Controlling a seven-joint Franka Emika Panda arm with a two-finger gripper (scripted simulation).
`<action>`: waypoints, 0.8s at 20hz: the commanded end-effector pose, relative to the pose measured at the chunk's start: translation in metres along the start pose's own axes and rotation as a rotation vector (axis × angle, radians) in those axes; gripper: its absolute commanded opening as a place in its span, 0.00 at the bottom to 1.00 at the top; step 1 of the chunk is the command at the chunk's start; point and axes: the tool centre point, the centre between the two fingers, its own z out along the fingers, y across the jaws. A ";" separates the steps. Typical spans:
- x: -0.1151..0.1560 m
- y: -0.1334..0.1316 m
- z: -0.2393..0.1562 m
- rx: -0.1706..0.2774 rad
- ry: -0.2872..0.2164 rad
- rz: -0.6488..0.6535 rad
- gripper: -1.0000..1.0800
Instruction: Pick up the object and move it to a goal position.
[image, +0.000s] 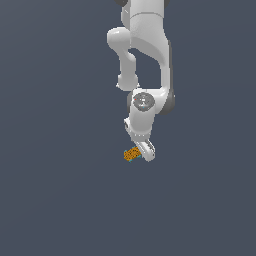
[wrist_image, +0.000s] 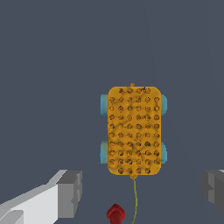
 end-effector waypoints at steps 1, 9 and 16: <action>0.000 0.001 0.009 -0.001 0.000 0.001 0.96; 0.000 0.001 0.041 -0.001 0.000 0.004 0.96; 0.000 0.000 0.043 -0.001 0.000 0.004 0.00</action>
